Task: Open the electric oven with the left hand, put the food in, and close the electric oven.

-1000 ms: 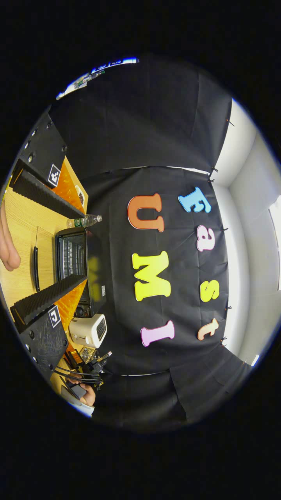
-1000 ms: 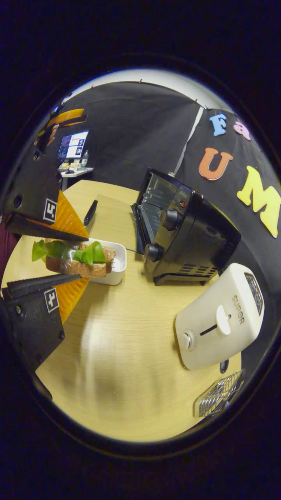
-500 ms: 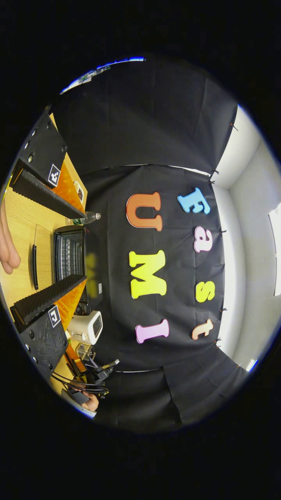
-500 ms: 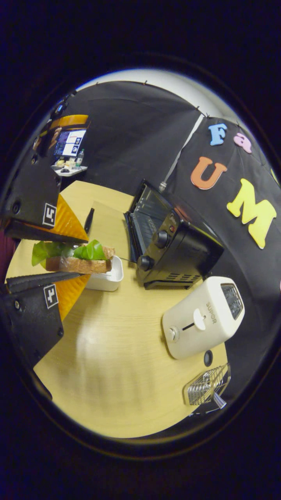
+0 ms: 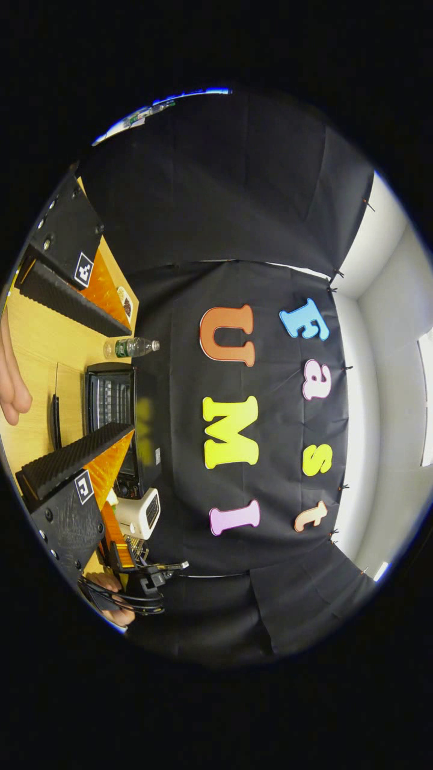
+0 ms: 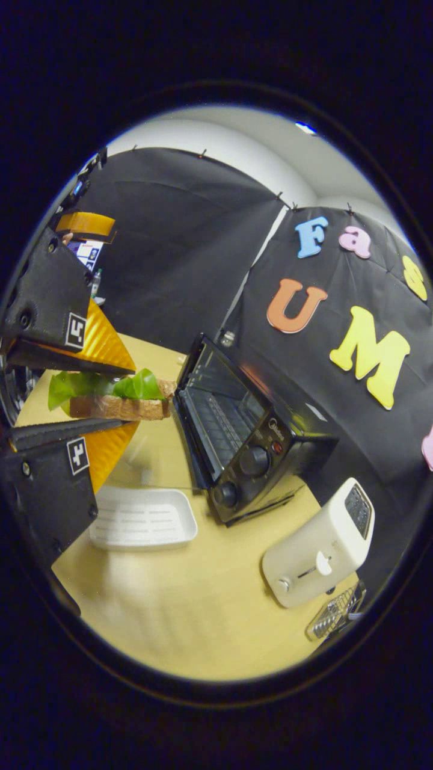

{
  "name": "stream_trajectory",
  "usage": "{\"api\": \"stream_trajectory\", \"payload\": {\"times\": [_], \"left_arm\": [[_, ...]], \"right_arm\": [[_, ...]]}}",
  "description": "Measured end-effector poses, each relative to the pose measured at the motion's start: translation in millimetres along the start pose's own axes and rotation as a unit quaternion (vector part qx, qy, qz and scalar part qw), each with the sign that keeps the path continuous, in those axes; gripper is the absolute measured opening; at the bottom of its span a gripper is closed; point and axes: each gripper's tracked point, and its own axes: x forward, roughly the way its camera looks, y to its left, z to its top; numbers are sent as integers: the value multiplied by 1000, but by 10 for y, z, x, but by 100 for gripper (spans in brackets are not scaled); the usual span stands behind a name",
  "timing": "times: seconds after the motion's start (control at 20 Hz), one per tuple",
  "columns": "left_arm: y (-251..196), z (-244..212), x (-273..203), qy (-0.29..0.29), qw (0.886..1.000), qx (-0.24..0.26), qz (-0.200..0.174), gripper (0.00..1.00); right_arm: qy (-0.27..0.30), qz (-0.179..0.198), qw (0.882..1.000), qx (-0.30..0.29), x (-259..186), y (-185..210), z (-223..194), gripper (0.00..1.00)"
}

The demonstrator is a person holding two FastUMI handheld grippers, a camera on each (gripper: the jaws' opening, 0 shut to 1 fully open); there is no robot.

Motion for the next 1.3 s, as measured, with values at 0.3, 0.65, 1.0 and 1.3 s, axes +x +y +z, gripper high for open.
{"api": "stream_trajectory", "payload": {"times": [0.3,0.65,1.0,1.3], "left_arm": [[144,185,-56,-17,999,-10,-24,94],[224,123,-68,-10,999,12,-30,94],[108,90,-68,-4,998,16,-57,94],[239,9,-9,13,999,10,-48,94]], "right_arm": [[-163,19,984,75,633,237,15,40],[-252,29,962,96,1384,203,403,40],[-336,0,939,78,1923,-122,963,40],[-364,-45,928,68,2173,-316,1141,40]]}}
